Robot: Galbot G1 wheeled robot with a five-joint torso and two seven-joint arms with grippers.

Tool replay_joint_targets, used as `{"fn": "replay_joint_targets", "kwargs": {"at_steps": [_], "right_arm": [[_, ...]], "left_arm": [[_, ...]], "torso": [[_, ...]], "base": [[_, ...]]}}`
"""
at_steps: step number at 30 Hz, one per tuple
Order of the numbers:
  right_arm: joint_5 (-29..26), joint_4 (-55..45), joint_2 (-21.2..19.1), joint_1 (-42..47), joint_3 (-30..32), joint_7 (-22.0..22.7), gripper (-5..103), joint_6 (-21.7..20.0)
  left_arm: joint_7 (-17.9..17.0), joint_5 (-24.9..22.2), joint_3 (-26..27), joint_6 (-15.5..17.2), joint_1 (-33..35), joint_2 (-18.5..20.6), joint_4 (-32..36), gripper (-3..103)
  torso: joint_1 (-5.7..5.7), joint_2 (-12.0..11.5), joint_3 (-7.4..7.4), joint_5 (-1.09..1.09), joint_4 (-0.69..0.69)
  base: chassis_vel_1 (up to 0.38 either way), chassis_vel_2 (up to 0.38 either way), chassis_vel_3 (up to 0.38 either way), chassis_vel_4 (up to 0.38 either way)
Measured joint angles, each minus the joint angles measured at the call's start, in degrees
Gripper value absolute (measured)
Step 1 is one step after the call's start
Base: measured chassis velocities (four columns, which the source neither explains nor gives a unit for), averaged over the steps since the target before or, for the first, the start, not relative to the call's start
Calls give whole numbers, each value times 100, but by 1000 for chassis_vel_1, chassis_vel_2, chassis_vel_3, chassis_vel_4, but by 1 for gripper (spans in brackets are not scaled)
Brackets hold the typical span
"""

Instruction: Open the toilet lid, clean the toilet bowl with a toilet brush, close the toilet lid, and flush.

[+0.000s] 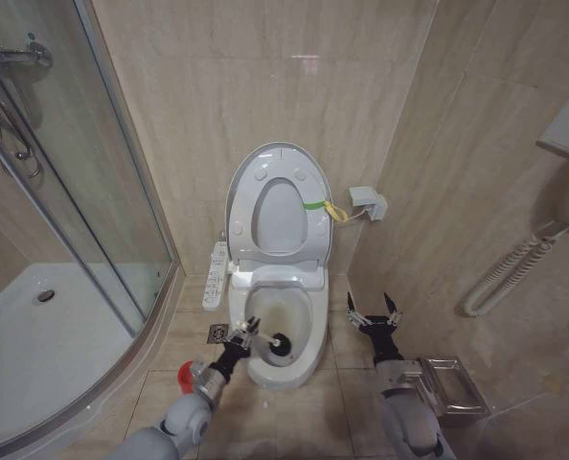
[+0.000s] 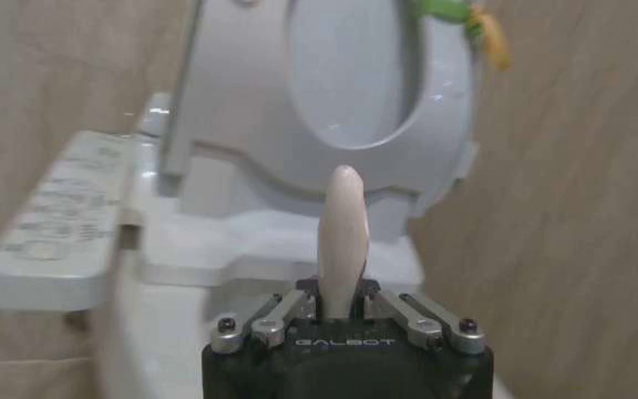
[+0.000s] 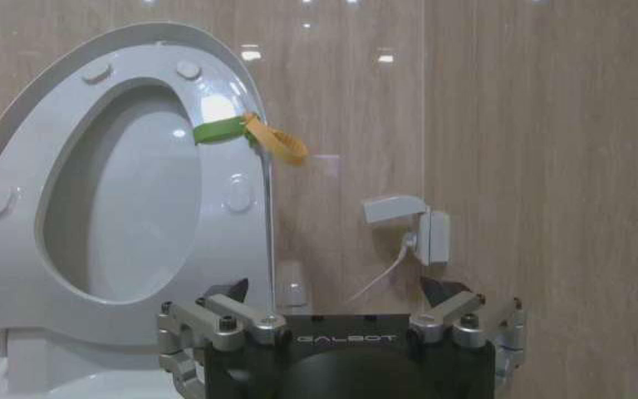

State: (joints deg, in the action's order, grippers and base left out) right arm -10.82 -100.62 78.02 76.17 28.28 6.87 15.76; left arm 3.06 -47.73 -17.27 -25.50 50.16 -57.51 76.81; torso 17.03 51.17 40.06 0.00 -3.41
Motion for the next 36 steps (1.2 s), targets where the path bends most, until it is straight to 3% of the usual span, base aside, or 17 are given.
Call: {"fn": "replay_joint_targets", "kwargs": {"at_steps": [5, 12, 15, 19, 25, 36], "right_arm": [[0, 0, 0, 0, 0, 0, 100, 0], [0, 0, 0, 0, 0, 0, 100, 0], [0, 0, 0, 0, 0, 0, 100, 0], [0, 0, 0, 0, 0, 0, 100, 0], [0, 0, 0, 0, 0, 0, 100, 0], [0, 0, 0, 0, 0, 0, 100, 0]], "left_arm": [[50, 48, -13, -43, 308, 285, 356, 18], [1, 116, -179, 17, 426, 257, 785, 18], [-4, 94, -178, 35, 282, 148, 662, 18], [63, -25, -99, 7, -52, -25, -9, 18], [174, -69, 13, -89, -111, -1, -358, 18], [318, 30, -105, -80, 205, 165, 613, 18]], "torso": [[0, 0, 0, 0, 2], [-1, 0, 0, 0, 1], [-1, 0, 0, 0, -1], [0, 0, 0, 0, -1], [0, 0, 0, 0, 1], [0, 0, 0, 1, 0]], "base": [[0, 0, 0, 0], [0, 0, 0, 0], [0, 0, 0, 0], [0, 0, 0, 0], [0, 0, 0, 0], [0, 0, 0, 0]]}}
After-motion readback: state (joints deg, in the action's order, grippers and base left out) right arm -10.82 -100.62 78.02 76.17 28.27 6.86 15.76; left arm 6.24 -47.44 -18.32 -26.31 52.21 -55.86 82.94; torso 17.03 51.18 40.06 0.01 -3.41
